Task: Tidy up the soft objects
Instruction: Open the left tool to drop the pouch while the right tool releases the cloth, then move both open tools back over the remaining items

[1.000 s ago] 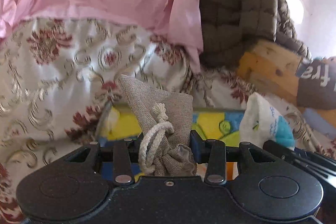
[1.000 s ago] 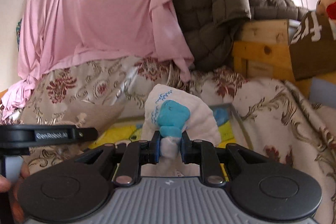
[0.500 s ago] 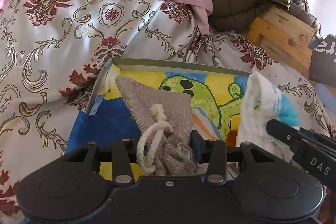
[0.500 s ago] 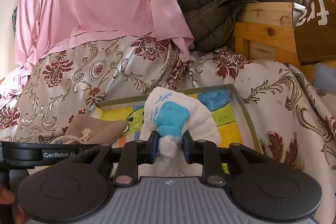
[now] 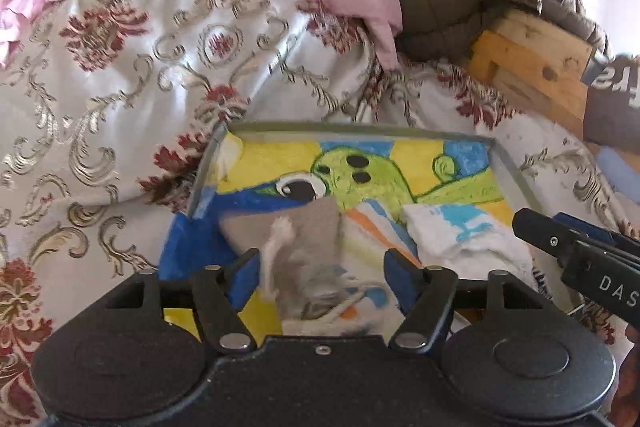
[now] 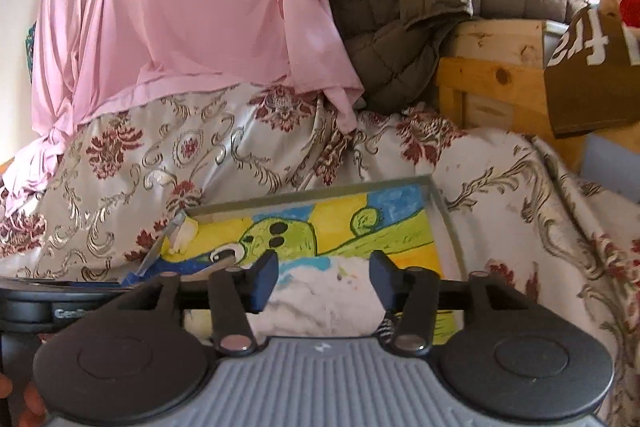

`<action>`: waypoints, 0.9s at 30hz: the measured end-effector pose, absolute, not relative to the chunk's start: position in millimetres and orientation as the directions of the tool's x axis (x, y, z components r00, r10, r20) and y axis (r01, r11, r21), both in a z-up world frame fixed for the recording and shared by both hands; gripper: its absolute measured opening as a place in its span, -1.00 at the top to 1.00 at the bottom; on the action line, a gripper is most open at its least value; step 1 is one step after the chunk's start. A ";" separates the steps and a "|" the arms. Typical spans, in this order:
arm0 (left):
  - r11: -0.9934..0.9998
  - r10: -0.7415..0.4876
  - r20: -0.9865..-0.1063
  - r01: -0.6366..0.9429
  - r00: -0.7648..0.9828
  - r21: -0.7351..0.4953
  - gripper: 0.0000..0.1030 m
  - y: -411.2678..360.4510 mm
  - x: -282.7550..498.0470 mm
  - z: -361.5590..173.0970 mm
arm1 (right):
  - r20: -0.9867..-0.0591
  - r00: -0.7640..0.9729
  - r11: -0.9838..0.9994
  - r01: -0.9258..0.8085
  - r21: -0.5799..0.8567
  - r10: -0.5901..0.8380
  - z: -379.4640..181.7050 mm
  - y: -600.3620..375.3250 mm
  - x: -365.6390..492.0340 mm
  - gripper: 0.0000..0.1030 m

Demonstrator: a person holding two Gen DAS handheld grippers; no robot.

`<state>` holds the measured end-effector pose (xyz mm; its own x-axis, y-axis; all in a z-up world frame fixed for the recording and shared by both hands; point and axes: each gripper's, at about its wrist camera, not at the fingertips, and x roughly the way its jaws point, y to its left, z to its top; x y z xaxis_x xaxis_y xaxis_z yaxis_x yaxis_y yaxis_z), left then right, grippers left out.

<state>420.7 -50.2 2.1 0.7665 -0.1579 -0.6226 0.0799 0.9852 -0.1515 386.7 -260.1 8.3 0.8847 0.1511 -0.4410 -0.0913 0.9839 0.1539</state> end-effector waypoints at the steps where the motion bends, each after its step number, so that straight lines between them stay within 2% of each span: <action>1: 0.985 -0.154 -0.605 0.075 0.782 -0.154 -0.49 -49.1 414.7 6.6 | -0.434 0.889 0.984 -0.089 0.155 0.148 11.8 -261.8 383.0 -0.23; 13: 0.977 -0.159 -0.432 0.078 0.888 -0.200 -0.82 -46.0 343.9 63.8 | -0.321 0.939 0.982 -0.067 0.176 0.121 59.9 -277.5 315.7 -0.83; 22: 0.973 -0.149 -0.357 0.072 0.922 -0.219 -0.93 -44.0 275.7 81.5 | -0.262 0.957 0.980 -0.077 0.185 0.125 77.4 -277.2 260.0 -0.99; 27: 0.975 -0.128 -0.325 0.059 0.937 -0.215 -0.98 -39.7 238.8 86.4 | -0.237 0.963 0.980 -0.089 0.178 0.131 82.6 -272.9 227.7 -0.99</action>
<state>238.8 -39.7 86.4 0.9371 -0.1283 -0.3246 0.0589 0.9748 -0.2153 227.7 -272.9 82.6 0.9626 0.1308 -0.2374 -0.0894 0.9800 0.1775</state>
